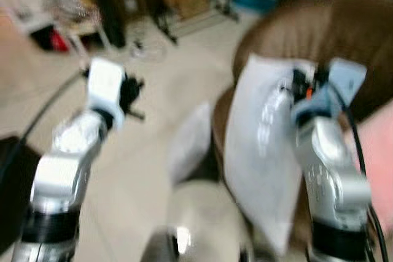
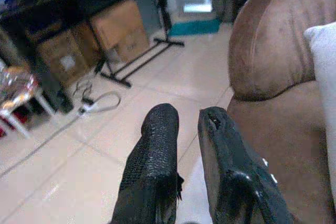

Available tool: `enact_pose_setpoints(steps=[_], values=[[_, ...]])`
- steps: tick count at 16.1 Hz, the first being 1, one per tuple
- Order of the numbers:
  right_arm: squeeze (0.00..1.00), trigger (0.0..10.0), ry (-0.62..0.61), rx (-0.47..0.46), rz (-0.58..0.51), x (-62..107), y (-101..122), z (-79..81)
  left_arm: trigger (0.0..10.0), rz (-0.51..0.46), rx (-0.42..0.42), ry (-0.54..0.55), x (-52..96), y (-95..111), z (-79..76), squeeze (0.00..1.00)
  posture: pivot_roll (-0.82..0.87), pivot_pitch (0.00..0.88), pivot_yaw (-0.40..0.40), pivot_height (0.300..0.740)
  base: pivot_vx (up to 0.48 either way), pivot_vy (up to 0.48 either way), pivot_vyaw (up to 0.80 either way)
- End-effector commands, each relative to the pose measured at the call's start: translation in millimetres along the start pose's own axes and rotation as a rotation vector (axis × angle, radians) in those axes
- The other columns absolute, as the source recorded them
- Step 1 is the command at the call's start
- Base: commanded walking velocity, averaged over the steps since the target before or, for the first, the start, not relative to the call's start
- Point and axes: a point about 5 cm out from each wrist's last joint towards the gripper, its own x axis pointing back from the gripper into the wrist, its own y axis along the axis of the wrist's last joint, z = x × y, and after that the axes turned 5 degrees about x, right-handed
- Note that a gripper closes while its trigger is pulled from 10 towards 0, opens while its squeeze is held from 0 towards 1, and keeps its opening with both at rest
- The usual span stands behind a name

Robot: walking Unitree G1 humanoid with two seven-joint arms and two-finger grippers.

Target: Move the pillow to the sofa from floor

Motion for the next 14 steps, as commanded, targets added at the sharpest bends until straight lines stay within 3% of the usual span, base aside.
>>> enact_pose_setpoints(steps=[1, 3, 4, 5, 6, 9, 14], values=[[0.00, 0.0, 0.010, -0.014, -0.053, 3.4, 11, 2.1, 10.0, 0.024, -0.009, -0.012, 2.7, -3, -1.3, 0.00, -0.13, 0.000, 0.069, 0.740, 0.000, 0.000, 0.00], [0.00, 0.0, 0.026, -0.020, -0.038, 4.2, 8, 4.0, 10.0, 0.014, 0.019, -0.004, 2.7, -3, -1.3, 0.00, -0.13, 0.000, 0.069, 0.740, 0.000, 0.000, 0.00], [0.00, 0.0, 0.031, -0.020, -0.033, 4.6, 7, 5.3, 10.0, 0.005, -0.030, 0.040, 1.1, -1, 2.7, 0.00, -0.13, 0.000, 0.069, 0.740, 0.000, 0.000, 0.00], [0.00, 0.0, 0.038, -0.023, -0.027, 5.0, 6, 5.9, 10.0, -0.011, -0.016, 0.068, 0.4, -1, 5.5, 0.00, -0.13, 0.000, 0.069, 0.740, 0.000, 0.000, 0.00], [0.00, 0.0, 0.039, -0.024, -0.026, 5.1, 6, 6.0, 10.0, -0.012, -0.002, 0.068, 0.4, -1, 5.7, 0.00, -0.13, 0.000, 0.069, 0.740, 0.000, 0.000, 0.00], [0.00, 0.0, 0.037, -0.037, -0.003, 8.4, 0, 2.8, 10.0, -0.020, -0.081, 0.036, 3.6, -3, 1.0, 0.00, -0.13, 0.000, 0.068, 0.740, 0.000, 0.000, 0.00], [0.00, 0.0, 0.011, -0.036, 0.020, 12.0, -9, -1.7, 10.0, -0.026, -0.085, 0.014, 5.7, -8, -2.6, 0.00, -0.12, 0.000, 0.069, 0.740, 0.000, 0.000, 0.00]])
